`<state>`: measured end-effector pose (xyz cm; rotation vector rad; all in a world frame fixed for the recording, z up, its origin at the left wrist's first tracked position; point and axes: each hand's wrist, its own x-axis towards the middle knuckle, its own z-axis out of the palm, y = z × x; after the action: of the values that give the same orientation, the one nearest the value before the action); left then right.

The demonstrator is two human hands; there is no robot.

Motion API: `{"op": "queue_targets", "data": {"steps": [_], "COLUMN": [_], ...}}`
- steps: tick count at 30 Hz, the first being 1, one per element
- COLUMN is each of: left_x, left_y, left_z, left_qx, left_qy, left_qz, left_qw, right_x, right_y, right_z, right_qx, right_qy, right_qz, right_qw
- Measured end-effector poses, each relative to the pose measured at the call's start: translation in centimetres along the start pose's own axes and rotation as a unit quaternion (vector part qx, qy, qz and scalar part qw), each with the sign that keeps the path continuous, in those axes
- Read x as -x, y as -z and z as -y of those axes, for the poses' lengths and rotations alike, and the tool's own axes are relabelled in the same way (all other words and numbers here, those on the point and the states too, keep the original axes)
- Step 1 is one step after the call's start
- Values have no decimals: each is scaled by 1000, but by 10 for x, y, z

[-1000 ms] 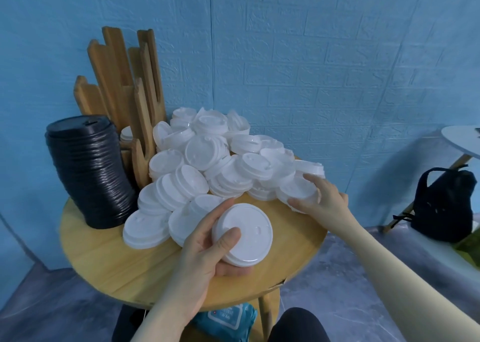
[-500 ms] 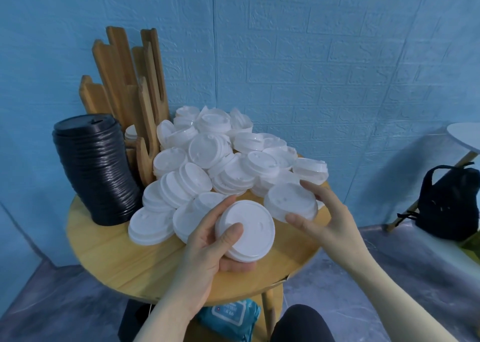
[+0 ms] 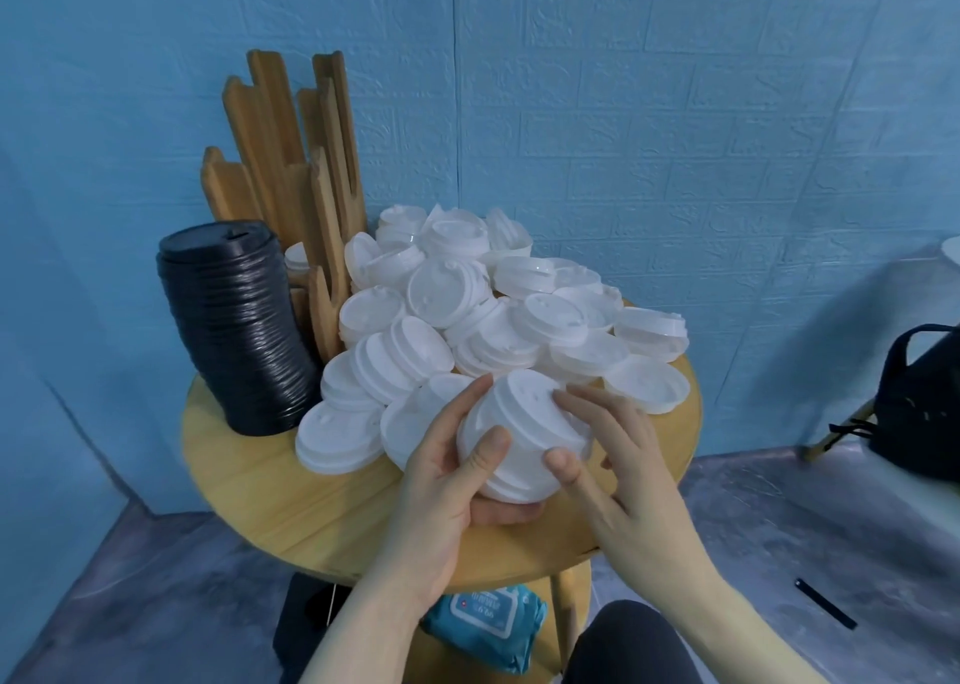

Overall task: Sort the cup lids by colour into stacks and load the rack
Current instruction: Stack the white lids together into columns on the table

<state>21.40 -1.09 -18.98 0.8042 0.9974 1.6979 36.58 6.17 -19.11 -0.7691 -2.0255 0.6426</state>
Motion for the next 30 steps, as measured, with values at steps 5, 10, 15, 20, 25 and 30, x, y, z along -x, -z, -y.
{"op": "queue_targets", "data": {"steps": [5, 10, 15, 20, 25, 30], "left_x": [-3, -3, -3, -2, -2, -2], "left_y": [2, 5, 4, 5, 4, 3], "left_z": [2, 5, 6, 5, 4, 4], "left_qx": [20, 12, -18, -22, -2, -3], "left_qy": [-4, -8, -16, -14, -13, -15], "left_qz": [-8, -3, 14, 22, 18, 23], "left_qw": [1000, 1000, 1000, 999, 1000, 1000], "right_x": [5, 4, -2, -2, -3, -15], "right_y": [15, 12, 1, -11, 4, 18], "right_z": [-7, -6, 12, 25, 14, -3], "right_qx": [-56, -37, -19, -45, -2, -8], "right_qy": [25, 23, 44, 67, 99, 71], "right_qz": [-5, -57, -76, -38, -1, 136], "right_qw": [998, 997, 996, 996, 995, 988]}}
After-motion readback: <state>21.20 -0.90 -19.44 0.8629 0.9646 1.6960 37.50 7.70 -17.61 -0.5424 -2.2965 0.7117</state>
